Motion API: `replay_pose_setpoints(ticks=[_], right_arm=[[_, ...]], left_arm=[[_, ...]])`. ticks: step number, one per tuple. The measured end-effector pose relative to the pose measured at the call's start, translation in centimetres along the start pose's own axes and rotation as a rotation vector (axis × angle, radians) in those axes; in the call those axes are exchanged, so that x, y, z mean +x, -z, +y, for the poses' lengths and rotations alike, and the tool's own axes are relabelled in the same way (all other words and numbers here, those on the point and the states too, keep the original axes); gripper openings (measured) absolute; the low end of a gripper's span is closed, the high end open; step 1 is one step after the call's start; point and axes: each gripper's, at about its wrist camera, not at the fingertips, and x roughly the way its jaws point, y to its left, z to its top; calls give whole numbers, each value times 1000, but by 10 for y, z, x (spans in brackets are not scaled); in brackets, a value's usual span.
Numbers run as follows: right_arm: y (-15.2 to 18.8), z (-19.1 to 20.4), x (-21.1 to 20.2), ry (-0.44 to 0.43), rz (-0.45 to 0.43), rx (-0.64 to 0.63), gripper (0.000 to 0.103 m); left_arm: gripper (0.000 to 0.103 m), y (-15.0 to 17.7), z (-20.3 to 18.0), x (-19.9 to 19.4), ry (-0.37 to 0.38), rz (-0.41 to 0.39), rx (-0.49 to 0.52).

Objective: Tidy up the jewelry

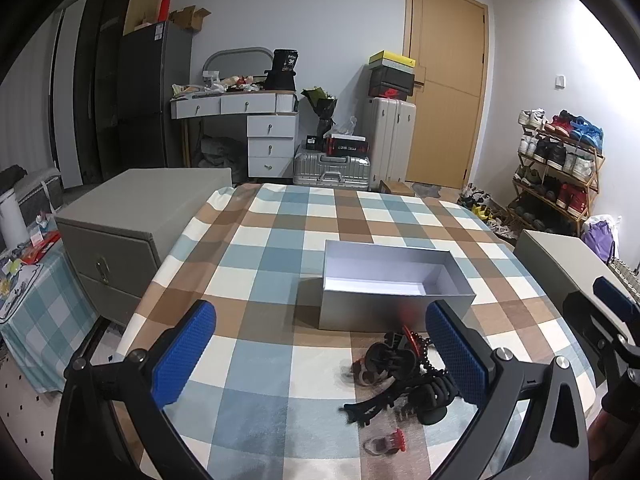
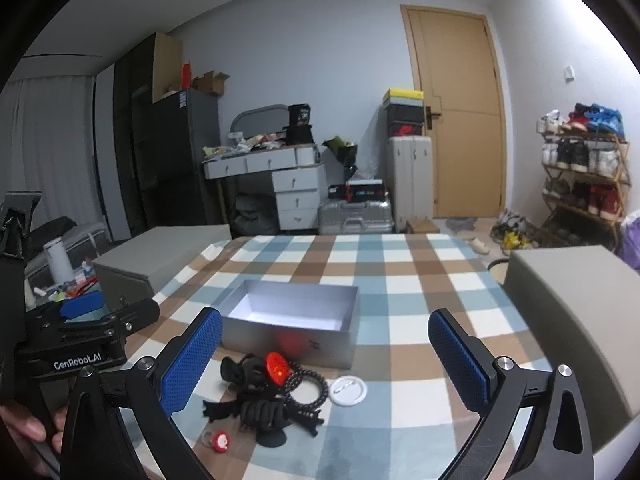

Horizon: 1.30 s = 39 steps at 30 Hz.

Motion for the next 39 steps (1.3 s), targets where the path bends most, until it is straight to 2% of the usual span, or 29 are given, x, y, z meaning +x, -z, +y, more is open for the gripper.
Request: replay_pose_setpoints(ticks=[6,12,19,26,34,36,38,39], right_arm=[[14,-3,16,-100,81,32,103],[32,3,30,-138,137,14,103],[64,12,60,-186,260,8,103],[76,16,76,-214,305,9,101],[85,30,87,-212,349,-40,84],[86,33,88,-208,362,-49,83],[87,35,87,-186,362,-73,77],[87,35,87,-174,364,-83,67]], left_arm=[[102,7,8,8,11,30,-8],[102,13,16,14,10,38,-4],[102,21,25,28,-3,84,-12],[102,26,27,37,-10,109,-9],[102,29,26,44,-12,133,-7],[102,29,26,45,-11,136,-4],[102,30,25,46,-9,142,1],[102,30,25,48,-9,145,2]])
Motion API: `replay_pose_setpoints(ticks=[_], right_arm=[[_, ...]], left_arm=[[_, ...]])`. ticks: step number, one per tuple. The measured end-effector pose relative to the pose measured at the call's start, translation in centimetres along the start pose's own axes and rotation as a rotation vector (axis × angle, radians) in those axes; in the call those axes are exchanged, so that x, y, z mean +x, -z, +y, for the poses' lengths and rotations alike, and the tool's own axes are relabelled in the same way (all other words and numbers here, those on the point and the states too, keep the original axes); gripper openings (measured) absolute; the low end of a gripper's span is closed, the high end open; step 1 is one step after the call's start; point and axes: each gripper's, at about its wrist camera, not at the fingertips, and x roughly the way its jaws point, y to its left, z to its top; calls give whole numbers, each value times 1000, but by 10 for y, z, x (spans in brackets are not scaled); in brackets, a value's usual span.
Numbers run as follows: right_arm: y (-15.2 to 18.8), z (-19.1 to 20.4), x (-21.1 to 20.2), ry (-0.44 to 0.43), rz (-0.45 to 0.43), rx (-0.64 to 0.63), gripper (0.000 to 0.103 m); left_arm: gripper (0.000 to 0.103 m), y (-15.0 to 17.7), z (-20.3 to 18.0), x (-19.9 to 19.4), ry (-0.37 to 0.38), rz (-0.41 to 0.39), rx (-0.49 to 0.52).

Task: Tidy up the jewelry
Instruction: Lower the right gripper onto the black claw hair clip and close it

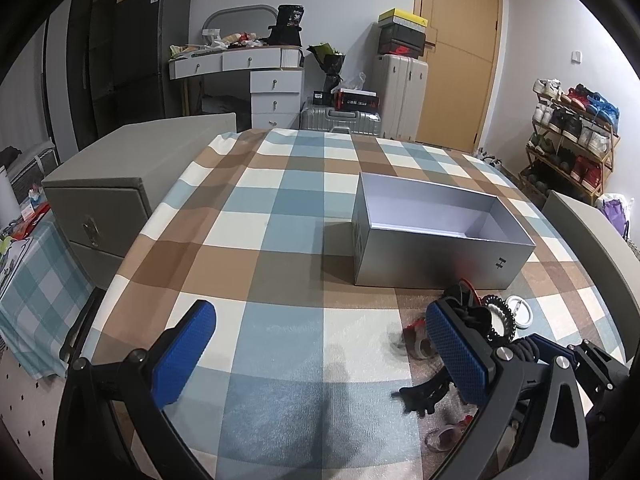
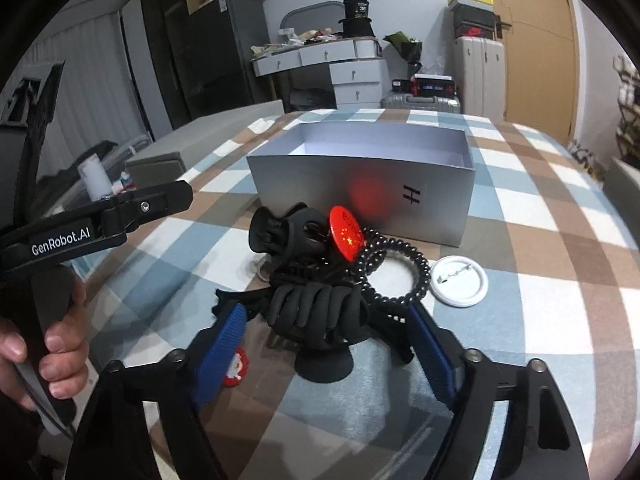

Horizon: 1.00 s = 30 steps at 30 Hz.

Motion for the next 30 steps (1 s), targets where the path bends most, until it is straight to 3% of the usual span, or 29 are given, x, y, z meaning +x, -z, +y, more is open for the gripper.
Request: replay_pose_setpoints(ticks=[3,9,17,24,30], right_arm=[[1,-2,-1,9,-11,2,46],[3,-12,-6,-34,-35,55,47],[3,-25,-14,-116,-56,138,47],[2,-31,-22,-142,-94,154,47],[3,-47,-26,-261,-100,221,47]], left_arm=[[102,-1,-1,2,2,5,-1],[102,-2,-1,2,14,6,1],[102,1,-11,8,136,62,8],[102,-1,-17,8,161,64,17],[102,-3,-19,14,153,78,21]])
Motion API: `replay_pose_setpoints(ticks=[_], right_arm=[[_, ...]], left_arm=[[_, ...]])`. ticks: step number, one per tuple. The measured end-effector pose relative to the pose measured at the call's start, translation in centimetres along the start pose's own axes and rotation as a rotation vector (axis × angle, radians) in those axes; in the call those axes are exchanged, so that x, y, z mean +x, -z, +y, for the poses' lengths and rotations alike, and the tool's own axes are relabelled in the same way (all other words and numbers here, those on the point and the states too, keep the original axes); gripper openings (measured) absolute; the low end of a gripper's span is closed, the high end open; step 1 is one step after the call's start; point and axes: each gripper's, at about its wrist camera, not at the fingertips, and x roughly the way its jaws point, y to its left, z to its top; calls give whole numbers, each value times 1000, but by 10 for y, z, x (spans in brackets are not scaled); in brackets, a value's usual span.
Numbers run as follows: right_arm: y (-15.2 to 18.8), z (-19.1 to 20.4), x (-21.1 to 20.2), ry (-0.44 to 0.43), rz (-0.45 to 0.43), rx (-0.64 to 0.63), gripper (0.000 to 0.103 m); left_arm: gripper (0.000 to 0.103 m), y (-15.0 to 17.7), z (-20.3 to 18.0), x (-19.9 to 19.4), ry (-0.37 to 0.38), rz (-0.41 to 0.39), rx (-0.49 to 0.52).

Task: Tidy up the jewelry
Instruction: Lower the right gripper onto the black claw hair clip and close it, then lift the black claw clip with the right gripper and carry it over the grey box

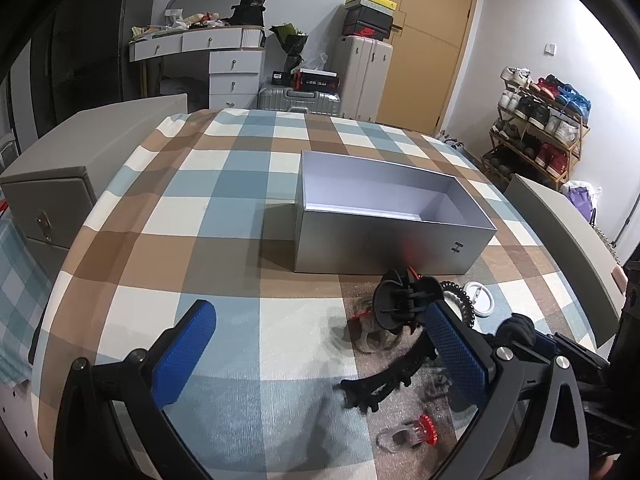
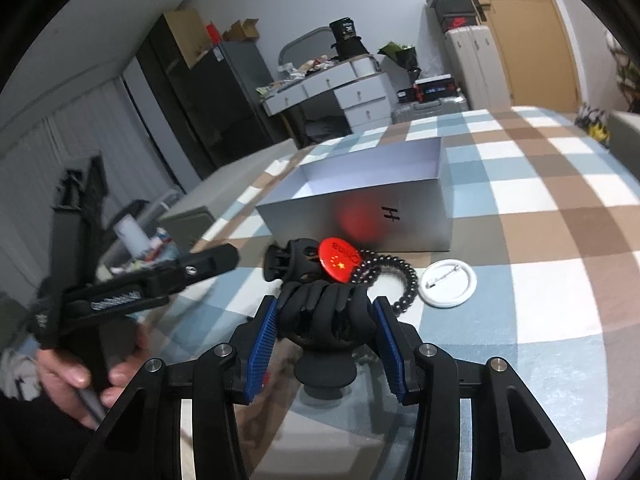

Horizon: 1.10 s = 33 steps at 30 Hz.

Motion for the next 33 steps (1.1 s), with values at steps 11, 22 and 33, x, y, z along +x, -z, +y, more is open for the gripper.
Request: replay_pose_setpoints(ticks=[11,22,33], right_arm=[[-5,-41,-19,-121,-49,198,47],[-13,-35,-28,-97,-83,157,47],[-11,-38,-29,-89,-66,160,47]], left_arm=[[102,-3,-5,-3,17,-15,14],[102,-12,-31,24,108,74,156],[70,-7,-23,45,209,166,105]])
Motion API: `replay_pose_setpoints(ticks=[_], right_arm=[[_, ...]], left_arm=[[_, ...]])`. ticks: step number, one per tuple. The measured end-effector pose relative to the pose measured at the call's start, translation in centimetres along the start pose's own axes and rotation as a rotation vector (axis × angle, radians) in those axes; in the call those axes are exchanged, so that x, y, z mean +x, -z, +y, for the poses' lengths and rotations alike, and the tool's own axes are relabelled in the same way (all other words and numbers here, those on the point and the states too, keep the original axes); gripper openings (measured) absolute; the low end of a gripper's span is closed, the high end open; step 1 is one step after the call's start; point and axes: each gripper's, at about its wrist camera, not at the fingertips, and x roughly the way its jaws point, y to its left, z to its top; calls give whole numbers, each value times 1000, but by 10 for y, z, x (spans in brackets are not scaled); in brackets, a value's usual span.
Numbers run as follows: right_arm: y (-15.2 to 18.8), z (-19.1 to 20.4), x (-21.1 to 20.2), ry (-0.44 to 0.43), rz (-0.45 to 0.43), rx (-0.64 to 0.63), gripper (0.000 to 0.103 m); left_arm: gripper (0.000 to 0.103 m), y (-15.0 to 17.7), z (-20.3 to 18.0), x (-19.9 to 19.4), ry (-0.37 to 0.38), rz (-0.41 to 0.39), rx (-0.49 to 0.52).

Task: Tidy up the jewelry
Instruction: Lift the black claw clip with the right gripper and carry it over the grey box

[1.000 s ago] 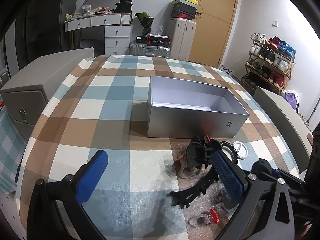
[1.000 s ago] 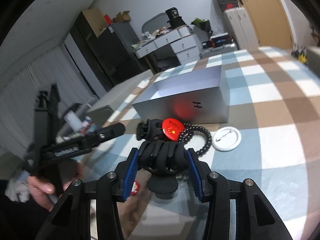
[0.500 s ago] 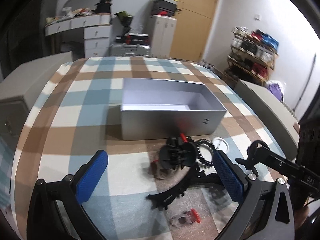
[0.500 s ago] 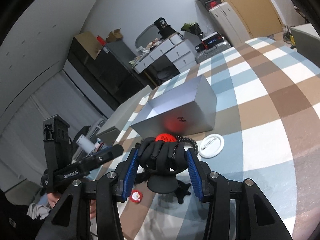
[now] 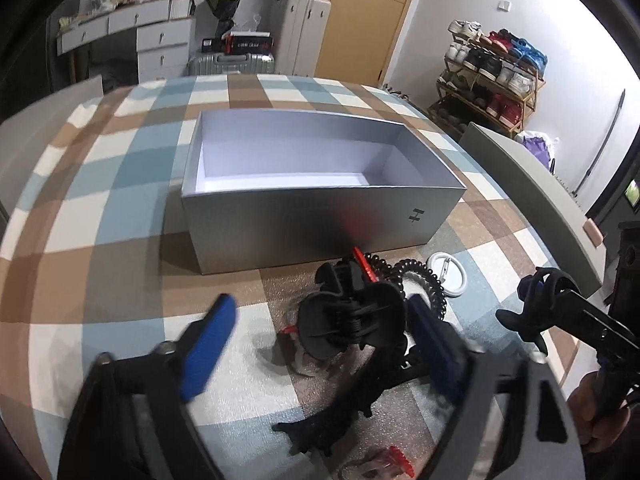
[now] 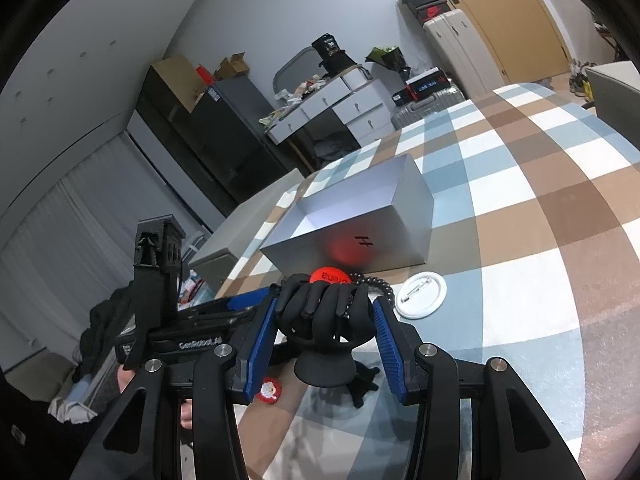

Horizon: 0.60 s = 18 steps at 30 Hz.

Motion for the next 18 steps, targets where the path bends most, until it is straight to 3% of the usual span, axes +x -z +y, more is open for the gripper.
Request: replay_pose_setpoints(ticks=[3,6,18], right_arm=[[0,0,0,4,3,5,47],[0,-1,0,9,0,2,47],[0,2,1,18,5,8,47]], left_arm=[[52,2,4,-3,58,-1,-24],[41,3,0,-9,66,-25,-13],[41,1,8,-26,44,-85,-2]])
